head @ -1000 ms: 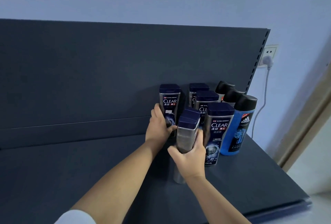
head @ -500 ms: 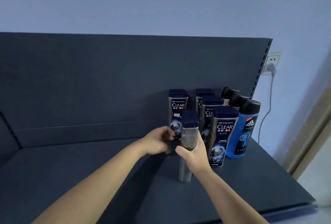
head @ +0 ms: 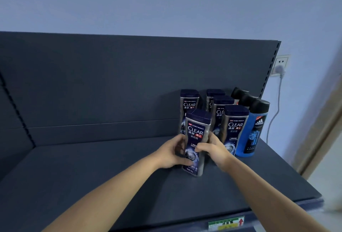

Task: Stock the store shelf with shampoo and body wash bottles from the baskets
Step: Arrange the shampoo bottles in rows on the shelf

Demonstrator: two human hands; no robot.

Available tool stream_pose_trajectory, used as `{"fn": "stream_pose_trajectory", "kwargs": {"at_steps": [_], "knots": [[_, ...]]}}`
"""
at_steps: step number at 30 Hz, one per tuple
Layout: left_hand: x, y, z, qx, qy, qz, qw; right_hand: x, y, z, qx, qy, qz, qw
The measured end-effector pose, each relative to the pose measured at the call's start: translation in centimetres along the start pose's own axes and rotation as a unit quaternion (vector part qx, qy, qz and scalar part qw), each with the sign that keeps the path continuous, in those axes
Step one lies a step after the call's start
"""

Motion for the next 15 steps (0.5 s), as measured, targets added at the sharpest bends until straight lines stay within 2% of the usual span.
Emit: {"fn": "stream_pose_trajectory", "kwargs": {"at_steps": [2, 6, 10, 13, 15], "knots": [[-0.1, -0.3, 0.0, 0.015, -0.013, 0.017, 1.000, 0.2, -0.4, 0.4, -0.001, -0.006, 0.006, 1.000], [-0.1, -0.8, -0.1, 0.047, -0.015, 0.053, 0.997, 0.5, -1.4, 0.8, 0.038, -0.022, 0.073, 0.996], [0.3, -0.8, -0.1, 0.111, -0.014, 0.085, 0.990, 1.3, -1.5, 0.8, 0.011, -0.034, 0.088, 0.995], [1.2, -0.3, -0.3, 0.152, -0.002, 0.129, 0.980, 1.7, -1.8, 0.9, -0.049, 0.019, 0.117, 0.992], [2.0, 0.1, -0.2, 0.161, 0.011, 0.133, 0.978, 2.1, -2.3, 1.1, -0.080, 0.071, 0.154, 0.982]]}}
Point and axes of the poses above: each hand's wrist, its own x-axis towards the middle knuckle, its own y-axis out of the back of the hand, z = x × y, the point moved 2 cm from there along x, towards the middle knuckle, and after that the axes turned 4 degrees about -y, right-handed, at the moved point
